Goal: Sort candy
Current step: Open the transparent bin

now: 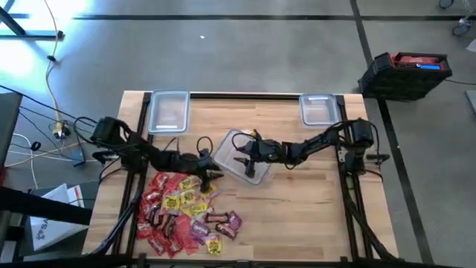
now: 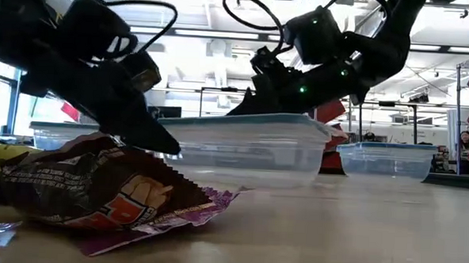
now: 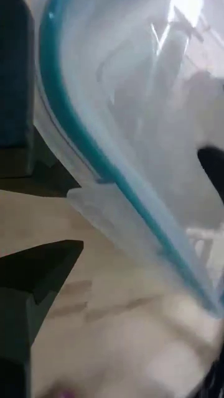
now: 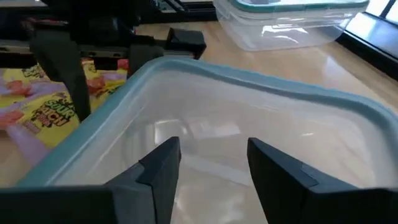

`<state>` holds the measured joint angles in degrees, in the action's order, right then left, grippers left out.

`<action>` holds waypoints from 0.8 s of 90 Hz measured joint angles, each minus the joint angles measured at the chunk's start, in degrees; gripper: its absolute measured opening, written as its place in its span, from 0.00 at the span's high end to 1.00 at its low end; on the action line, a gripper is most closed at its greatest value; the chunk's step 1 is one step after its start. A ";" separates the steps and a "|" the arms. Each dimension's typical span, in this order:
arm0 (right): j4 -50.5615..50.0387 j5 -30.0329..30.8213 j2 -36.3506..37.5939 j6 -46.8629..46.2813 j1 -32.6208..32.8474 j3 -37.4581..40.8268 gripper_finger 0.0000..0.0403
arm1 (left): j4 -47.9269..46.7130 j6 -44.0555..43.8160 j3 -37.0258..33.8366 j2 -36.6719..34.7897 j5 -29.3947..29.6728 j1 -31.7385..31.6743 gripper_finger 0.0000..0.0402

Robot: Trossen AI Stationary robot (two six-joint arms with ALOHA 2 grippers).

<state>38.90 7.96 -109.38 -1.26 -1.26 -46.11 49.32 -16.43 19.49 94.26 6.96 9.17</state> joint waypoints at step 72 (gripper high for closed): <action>-20.79 -4.54 15.68 0.20 2.24 0.17 0.60 | -32.31 -5.95 0.46 -19.44 1.16 4.16 0.74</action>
<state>18.11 3.42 -93.71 -1.06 0.99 -45.93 17.01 -22.38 19.94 74.82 8.12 13.34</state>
